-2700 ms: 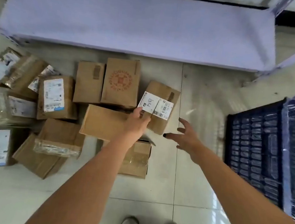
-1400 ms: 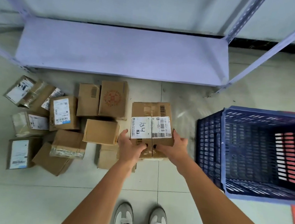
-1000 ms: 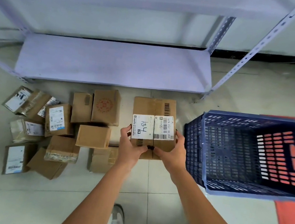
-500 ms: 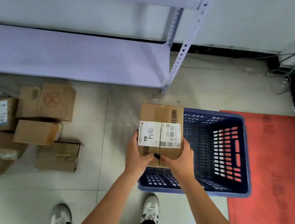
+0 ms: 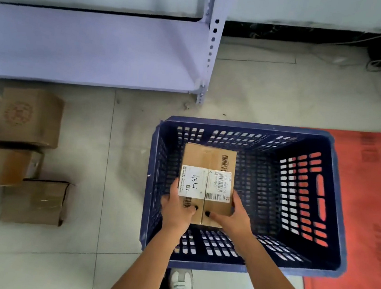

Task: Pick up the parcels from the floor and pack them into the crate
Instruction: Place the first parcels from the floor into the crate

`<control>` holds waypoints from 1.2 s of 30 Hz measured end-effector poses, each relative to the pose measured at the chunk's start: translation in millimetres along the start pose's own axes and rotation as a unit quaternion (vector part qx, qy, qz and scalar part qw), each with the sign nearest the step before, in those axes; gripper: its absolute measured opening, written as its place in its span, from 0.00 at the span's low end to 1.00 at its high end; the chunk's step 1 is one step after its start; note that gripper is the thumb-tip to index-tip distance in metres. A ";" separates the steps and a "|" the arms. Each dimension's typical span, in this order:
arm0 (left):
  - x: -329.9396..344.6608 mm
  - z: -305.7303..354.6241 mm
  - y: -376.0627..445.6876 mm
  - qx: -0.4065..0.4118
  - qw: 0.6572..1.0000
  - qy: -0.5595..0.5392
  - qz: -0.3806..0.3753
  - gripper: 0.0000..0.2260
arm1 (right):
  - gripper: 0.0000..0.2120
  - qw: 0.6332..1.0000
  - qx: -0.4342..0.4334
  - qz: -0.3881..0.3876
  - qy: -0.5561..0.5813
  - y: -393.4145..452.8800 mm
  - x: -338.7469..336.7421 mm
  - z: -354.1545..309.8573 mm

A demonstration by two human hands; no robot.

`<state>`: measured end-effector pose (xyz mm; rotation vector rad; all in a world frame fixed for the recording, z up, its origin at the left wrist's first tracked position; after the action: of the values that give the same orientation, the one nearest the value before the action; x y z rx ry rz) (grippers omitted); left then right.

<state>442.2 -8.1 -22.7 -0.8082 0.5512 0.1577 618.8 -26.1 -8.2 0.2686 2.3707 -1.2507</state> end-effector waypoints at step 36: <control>-2.8 -25.1 45.2 -0.079 0.990 -0.109 0.038 0.26 | 0.39 0.989 -0.039 0.039 -0.135 53.6 70.1 -40.7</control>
<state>414.3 5.1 -64.3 -0.9118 0.3652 0.3593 564.8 35.5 -60.4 0.1537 2.1504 -1.0820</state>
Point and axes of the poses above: each hand's wrist, its own y-axis towards the middle knuckle, its own x-axis out of the palm, z = x × y, the point moved 10 cm from there along y, towards the middle knuckle, and after that the axes turned 10 degrees about z, right-handed, at the moved point
